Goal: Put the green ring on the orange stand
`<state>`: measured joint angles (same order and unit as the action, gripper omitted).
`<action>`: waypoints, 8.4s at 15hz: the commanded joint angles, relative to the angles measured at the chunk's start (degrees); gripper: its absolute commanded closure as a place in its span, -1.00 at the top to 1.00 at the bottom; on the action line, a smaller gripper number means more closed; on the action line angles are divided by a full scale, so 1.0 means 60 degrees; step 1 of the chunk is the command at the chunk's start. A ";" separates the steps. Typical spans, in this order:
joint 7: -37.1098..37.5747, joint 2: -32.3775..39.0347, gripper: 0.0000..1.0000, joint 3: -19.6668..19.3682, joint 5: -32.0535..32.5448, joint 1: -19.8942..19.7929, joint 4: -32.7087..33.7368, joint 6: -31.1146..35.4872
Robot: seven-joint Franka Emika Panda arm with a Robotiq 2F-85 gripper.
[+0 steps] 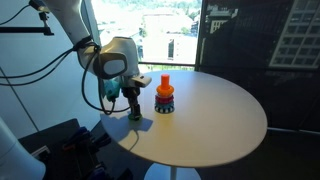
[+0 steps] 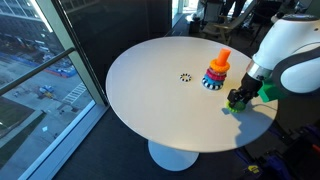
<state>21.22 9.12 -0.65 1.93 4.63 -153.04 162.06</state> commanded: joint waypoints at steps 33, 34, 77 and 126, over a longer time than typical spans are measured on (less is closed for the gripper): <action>0.0235 -0.0664 1.00 -0.0030 0.0033 -0.0180 0.0170 -0.0990; 0.0289 -0.0616 1.00 -0.0038 0.0070 -0.0164 0.0182 -0.0957; 0.0910 -0.0554 -0.10 -0.0411 0.0444 0.0425 0.0638 -0.1250; 0.1985 -0.0732 -0.10 0.0015 -0.0364 -0.0606 0.4633 -0.3833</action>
<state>31.29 3.13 -0.27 -1.26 0.84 -127.74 141.38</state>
